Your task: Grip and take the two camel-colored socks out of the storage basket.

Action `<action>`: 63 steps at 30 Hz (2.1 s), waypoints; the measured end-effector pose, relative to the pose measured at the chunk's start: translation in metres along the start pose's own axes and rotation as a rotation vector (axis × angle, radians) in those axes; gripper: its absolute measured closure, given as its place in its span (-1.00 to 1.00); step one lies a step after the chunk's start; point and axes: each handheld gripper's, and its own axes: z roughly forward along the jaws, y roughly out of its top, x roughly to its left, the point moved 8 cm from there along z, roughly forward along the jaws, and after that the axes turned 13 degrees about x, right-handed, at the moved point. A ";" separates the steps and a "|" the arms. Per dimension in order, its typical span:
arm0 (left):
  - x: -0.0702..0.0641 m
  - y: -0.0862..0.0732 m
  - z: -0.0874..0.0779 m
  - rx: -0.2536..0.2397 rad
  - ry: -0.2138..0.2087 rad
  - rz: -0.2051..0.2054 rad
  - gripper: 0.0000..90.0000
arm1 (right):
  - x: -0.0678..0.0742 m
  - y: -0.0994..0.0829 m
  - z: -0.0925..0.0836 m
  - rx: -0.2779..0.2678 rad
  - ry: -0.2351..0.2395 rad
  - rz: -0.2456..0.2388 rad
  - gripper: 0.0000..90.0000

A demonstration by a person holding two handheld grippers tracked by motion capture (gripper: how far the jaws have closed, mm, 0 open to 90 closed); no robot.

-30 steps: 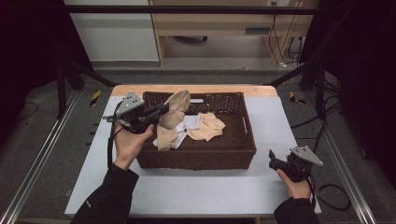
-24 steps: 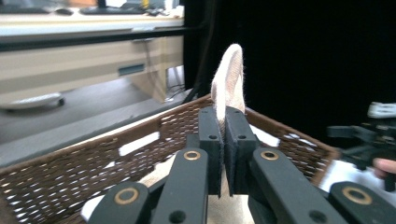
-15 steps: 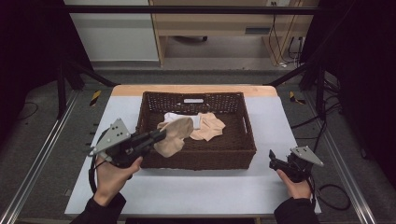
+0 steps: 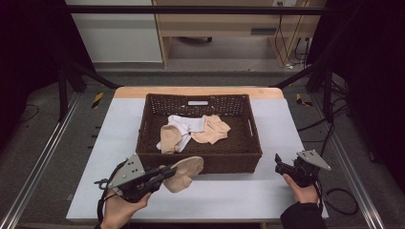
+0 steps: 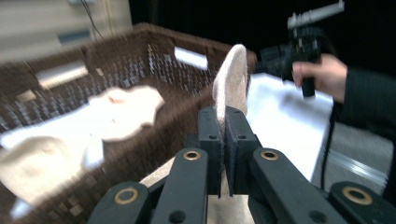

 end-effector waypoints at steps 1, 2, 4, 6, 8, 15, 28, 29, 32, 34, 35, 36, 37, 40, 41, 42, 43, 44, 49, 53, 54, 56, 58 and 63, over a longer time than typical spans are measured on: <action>-0.001 -0.004 0.004 0.010 -0.005 -0.005 0.92 | 0.000 0.000 0.000 0.002 0.000 0.000 -0.87; -0.002 -0.009 0.008 0.024 -0.014 -0.011 0.92 | 0.000 0.000 -0.001 0.001 0.002 0.004 -0.87; -0.004 -0.019 0.016 0.065 -0.015 -0.006 0.92 | 0.001 0.000 -0.002 -0.003 0.007 0.006 -0.87; -0.004 -0.026 0.022 0.092 -0.014 -0.011 0.92 | 0.000 0.000 -0.002 -0.001 0.007 0.007 -0.87; -0.004 -0.033 0.029 0.121 -0.009 -0.009 0.92 | 0.001 -0.001 -0.001 0.001 0.006 0.003 -0.87; -0.007 -0.063 0.061 0.242 -0.037 -0.012 0.91 | 0.001 -0.001 -0.001 0.002 0.004 -0.002 -0.87; 0.004 -0.060 0.059 0.214 0.059 -0.014 0.38 | 0.001 -0.001 -0.001 -0.001 0.010 -0.001 -0.87; 0.006 -0.056 0.055 0.199 0.068 -0.013 0.35 | 0.001 -0.001 -0.001 -0.001 0.009 -0.001 -0.87; 0.012 -0.043 0.041 0.148 0.102 -0.014 0.31 | 0.001 -0.001 -0.001 0.000 0.006 -0.006 -0.87; 0.017 -0.035 0.032 0.112 0.128 -0.028 0.26 | 0.001 -0.001 -0.001 0.000 0.005 -0.009 -0.87; 0.020 -0.032 0.028 0.094 0.143 -0.034 0.24 | 0.001 -0.001 -0.001 -0.001 0.005 -0.009 -0.87; 0.022 -0.029 0.024 0.081 0.154 -0.037 0.22 | 0.001 -0.001 -0.001 -0.001 0.006 -0.009 -0.87; 0.024 -0.027 0.022 0.074 0.162 -0.041 0.21 | 0.001 -0.001 -0.001 0.000 0.006 -0.008 -0.87; 0.029 -0.021 0.015 0.048 0.183 -0.050 0.18 | 0.001 -0.001 -0.001 0.002 0.007 -0.007 -0.87; 0.030 -0.019 0.013 0.041 0.189 -0.051 0.17 | 0.001 0.000 -0.001 -0.001 0.009 -0.001 -0.87; 0.031 -0.018 0.012 0.035 0.193 -0.052 0.17 | 0.001 0.000 -0.002 -0.004 0.010 0.003 -0.87; 0.031 -0.018 0.012 0.035 0.193 -0.052 0.15 | 0.000 0.000 -0.002 -0.006 0.011 0.004 -0.87; 0.034 -0.014 0.010 0.030 0.202 -0.052 0.14 | 0.000 0.000 -0.002 -0.007 0.007 0.003 -0.87; 0.040 0.001 0.008 -0.001 0.219 -0.043 0.09 | 0.000 0.000 -0.002 -0.007 0.008 0.008 -0.87; 0.051 0.019 0.003 -0.035 0.243 -0.038 0.07 | 0.000 0.000 -0.001 -0.005 0.011 0.011 -0.87; 0.059 0.028 0.003 -0.044 0.251 -0.054 0.06 | 0.000 0.000 -0.001 -0.003 0.012 0.010 -0.87; 0.066 0.037 0.003 -0.052 0.258 -0.066 0.08 | 0.000 0.000 0.000 -0.002 0.012 0.009 -0.87; 0.073 0.045 0.005 -0.057 0.269 -0.070 0.08 | 0.000 0.001 0.000 -0.003 0.012 0.010 -0.87; 0.094 0.059 0.013 -0.043 0.303 -0.087 0.07 | -0.001 0.001 0.000 -0.005 0.010 0.012 -0.87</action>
